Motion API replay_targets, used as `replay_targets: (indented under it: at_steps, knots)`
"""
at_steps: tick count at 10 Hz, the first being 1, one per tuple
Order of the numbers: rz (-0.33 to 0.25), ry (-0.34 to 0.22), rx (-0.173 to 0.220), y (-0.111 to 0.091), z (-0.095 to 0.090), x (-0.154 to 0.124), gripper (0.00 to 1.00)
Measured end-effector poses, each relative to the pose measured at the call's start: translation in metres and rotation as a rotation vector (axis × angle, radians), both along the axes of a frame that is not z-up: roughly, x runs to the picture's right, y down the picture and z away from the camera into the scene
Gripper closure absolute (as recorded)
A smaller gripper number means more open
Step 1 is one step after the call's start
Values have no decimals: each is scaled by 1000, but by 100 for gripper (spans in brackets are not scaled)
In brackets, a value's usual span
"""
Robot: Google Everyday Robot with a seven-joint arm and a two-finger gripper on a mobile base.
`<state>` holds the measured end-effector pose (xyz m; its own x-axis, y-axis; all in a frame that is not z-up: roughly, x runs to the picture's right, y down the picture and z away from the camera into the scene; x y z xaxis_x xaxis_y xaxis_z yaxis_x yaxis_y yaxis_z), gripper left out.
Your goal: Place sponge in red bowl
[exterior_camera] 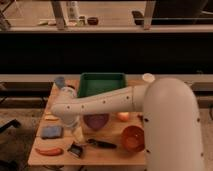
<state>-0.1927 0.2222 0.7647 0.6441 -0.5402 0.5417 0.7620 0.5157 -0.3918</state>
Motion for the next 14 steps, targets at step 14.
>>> replay_targets:
  at_steps: [14]
  knots:
    - [-5,-65,45,-2,24,-101,20]
